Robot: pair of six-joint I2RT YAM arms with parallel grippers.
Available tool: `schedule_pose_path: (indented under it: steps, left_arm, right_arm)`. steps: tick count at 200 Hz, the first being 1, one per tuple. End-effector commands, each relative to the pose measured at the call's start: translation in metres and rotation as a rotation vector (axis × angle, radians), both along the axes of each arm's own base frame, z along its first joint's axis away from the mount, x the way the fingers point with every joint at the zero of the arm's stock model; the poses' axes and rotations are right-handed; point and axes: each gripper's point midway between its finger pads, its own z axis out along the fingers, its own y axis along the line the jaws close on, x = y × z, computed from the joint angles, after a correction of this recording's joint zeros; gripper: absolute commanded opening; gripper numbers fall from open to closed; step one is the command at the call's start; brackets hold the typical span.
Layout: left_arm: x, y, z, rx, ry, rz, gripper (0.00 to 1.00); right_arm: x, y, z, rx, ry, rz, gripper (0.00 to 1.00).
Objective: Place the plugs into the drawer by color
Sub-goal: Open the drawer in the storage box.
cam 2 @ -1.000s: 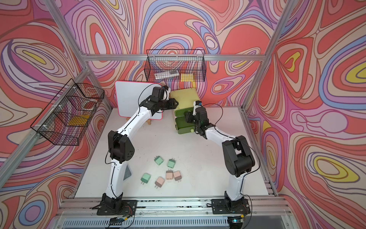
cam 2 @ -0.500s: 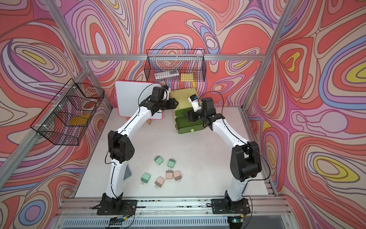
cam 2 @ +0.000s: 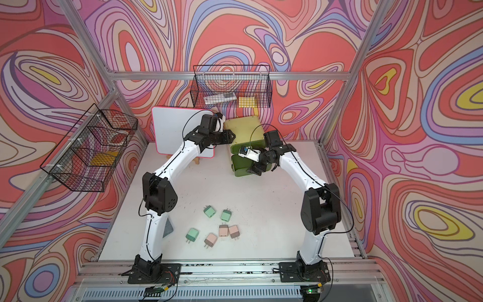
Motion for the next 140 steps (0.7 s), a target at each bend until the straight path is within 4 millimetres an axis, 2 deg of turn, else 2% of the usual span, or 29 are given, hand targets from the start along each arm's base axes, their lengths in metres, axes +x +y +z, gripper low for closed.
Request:
schedule_pose_path:
  steps: [1,38,95,140]
  left_arm:
    - [-0.009,0.003,0.0,0.035,0.009,-0.007,0.53]
    - [-0.008,0.002,-0.006,0.041,0.018,-0.007,0.53]
    - [-0.007,0.002,-0.01,0.036,0.028,-0.006,0.53]
    - [-0.007,-0.001,-0.006,0.021,0.022,-0.013,0.53]
  right_arm:
    - [0.005,-0.01,-0.024,-0.124,0.032,0.045,0.87]
    - [0.016,-0.015,-0.036,-0.191,0.047,0.034,0.87]
    - [0.004,-0.01,-0.058,-0.249,0.105,0.038,0.87]
    - [-0.005,-0.011,-0.061,-0.282,0.118,0.013,0.87]
